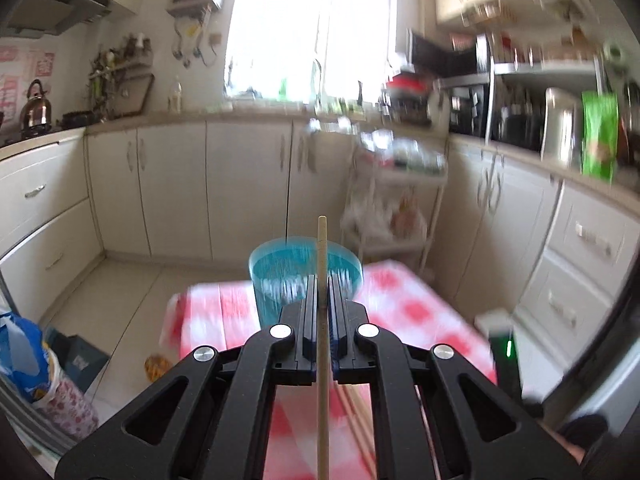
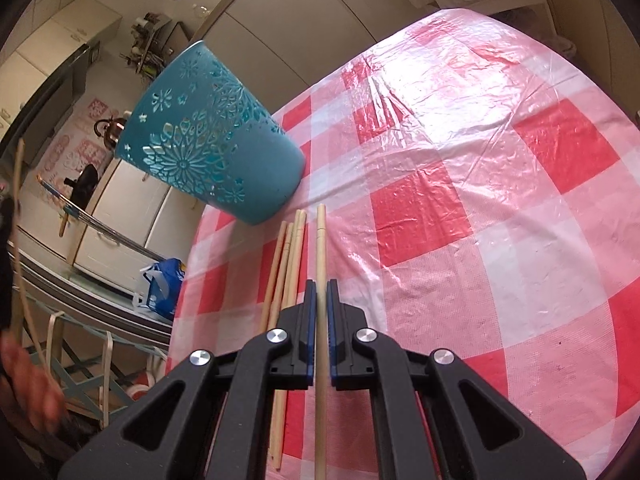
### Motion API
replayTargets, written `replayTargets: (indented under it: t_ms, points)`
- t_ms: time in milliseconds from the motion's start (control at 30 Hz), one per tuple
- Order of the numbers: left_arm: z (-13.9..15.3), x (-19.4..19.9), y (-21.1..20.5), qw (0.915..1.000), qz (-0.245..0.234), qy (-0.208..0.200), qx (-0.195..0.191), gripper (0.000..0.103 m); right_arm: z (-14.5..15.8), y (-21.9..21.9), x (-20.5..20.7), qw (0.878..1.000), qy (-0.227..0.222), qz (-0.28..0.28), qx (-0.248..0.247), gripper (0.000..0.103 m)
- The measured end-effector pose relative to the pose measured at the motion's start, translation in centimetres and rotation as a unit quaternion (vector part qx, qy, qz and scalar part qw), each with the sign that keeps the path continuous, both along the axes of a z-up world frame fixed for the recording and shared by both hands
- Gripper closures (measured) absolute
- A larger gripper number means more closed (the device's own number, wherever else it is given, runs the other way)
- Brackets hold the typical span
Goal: Organize utensils
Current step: 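Lift the stick over the teal bin and open the left tool while the right tool carries its stick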
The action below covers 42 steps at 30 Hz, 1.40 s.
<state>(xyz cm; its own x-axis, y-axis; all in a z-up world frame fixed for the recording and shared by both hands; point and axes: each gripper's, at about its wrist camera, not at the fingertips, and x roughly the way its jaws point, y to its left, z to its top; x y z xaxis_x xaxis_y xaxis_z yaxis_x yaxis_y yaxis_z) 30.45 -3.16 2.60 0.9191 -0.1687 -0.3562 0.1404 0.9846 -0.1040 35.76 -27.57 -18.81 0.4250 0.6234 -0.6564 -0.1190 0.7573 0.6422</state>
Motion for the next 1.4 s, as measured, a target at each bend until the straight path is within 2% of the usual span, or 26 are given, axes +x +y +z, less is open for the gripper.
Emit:
replayTargets:
  t_ms: [133, 333, 533, 700, 967, 1200, 1400]
  points:
    - [2.6, 2.9, 1.4, 0.9983, 0.022, -0.046, -0.03, 0.098, -0.1, 0.1, -0.1, 1.0, 0.001, -0.001, 0.004, 0.097]
    - [4.1, 8.1, 2.3, 0.9944, 0.043, -0.069, -0.067, 0.098, -0.4, -0.3, 0.2, 1.0, 0.004, -0.01, 0.012, 0.097]
    - [4.4, 14.1, 2.4, 0.99, 0.068, -0.082, -0.093, 0.098, -0.3, -0.3, 0.5, 1.0, 0.004, -0.014, 0.022, 0.097]
    - [2.8, 18.6, 2.9, 0.9866, 0.094, -0.07, -0.114, 0.098, -0.2, -0.3, 0.8, 0.999, 0.004, -0.019, 0.028, 0.097]
    - [-1.1, 20.7, 2.8, 0.9875, 0.103, -0.049, -0.109, 0.098, -0.3, 0.3, 1.2, 0.999, 0.004, -0.014, 0.029, 0.097]
    - [-3.2, 19.8, 2.4, 0.9893, 0.105, -0.038, -0.094, 0.098, -0.4, 0.5, 1.2, 1.0, 0.004, -0.013, 0.025, 0.097]
    - [-4.6, 18.7, 1.3, 0.9945, 0.086, -0.009, -0.059, 0.097, -0.3, 0.3, 1.2, 1.0, 0.001, -0.015, 0.024, 0.097]
